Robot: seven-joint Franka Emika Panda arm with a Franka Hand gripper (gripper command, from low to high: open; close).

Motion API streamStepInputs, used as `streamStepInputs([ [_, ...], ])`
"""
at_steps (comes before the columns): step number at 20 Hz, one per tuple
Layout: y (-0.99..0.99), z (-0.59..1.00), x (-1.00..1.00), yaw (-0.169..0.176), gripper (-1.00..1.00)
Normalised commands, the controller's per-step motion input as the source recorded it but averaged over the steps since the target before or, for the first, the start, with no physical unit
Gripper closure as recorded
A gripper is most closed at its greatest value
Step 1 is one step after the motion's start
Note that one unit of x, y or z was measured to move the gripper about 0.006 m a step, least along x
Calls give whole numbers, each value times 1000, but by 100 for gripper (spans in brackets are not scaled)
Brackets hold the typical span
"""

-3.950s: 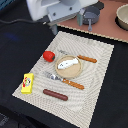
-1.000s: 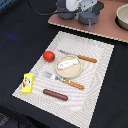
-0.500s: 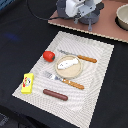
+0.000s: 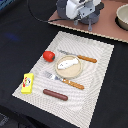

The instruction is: Interact with the objects in diverse but meaningful ways.

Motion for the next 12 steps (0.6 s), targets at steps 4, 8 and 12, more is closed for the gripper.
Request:
streamStepInputs([
  [4, 218, -103, -51, 47, -100],
  [8, 189, -92, -31, 43, -100],
  [12, 166, -93, -35, 39, -100],
])
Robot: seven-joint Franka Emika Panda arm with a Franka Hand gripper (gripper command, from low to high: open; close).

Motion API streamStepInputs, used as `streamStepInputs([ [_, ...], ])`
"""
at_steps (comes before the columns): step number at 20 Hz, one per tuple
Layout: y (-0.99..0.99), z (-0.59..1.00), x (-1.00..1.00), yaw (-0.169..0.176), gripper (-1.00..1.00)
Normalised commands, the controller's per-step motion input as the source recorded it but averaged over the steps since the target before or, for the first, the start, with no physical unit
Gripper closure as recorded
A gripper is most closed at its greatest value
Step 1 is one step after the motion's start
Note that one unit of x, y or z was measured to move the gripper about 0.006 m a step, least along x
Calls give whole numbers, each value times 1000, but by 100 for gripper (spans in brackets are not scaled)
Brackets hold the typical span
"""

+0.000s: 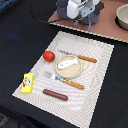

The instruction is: Interact with the objects in diverse but meaningful ways.

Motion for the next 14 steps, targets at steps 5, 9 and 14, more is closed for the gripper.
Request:
streamStepInputs([
  [5, 133, -64, -53, 31, 100],
  [9, 113, -63, -56, 29, 100],
  [14, 105, -59, -56, 27, 100],
])
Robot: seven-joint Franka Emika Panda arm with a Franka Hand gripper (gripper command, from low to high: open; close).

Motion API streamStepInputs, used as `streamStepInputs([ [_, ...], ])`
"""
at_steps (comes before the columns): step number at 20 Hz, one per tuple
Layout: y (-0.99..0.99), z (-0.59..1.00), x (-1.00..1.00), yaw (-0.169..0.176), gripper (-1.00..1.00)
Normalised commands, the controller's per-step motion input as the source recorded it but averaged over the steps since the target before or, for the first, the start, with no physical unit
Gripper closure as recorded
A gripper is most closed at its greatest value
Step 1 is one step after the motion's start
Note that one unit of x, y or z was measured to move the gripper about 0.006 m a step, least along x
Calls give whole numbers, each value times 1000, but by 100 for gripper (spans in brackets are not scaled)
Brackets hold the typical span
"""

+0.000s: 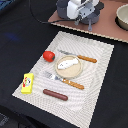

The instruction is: Interact with the objects in diverse but meaningful ways.

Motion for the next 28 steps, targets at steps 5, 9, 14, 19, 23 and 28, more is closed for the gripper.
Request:
streamStepInputs([
  [5, 107, -64, -53, 25, 100],
  [9, 121, -53, -22, 26, 100],
  [14, 72, -6, -9, 24, 100],
  [19, -313, 453, -46, 20, 100],
  [23, -711, 577, -10, 14, 100],
  [28, -729, 422, -3, 15, 100],
])
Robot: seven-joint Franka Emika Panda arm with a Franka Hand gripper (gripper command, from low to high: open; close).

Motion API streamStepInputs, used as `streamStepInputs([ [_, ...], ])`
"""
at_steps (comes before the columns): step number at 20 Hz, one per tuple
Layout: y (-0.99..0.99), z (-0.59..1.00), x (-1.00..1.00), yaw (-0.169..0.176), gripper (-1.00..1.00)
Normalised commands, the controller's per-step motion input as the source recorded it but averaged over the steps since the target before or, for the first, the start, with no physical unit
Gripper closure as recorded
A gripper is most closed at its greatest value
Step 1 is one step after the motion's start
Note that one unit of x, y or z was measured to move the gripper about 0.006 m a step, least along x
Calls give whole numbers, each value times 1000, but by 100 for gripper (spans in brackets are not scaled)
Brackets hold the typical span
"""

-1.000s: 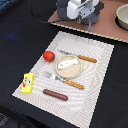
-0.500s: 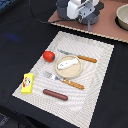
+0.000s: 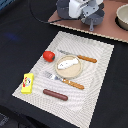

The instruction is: Interact with the objects in diverse but meaningful ways.

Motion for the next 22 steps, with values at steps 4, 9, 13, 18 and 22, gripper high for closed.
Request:
streamStepInputs([
  [4, -762, 237, -74, 15, 100],
  [9, -662, -13, -375, 27, 100],
  [13, -446, -56, -604, 50, 100],
  [18, -258, 131, -639, 14, 100],
  [22, -323, 31, -687, 12, 100],
])
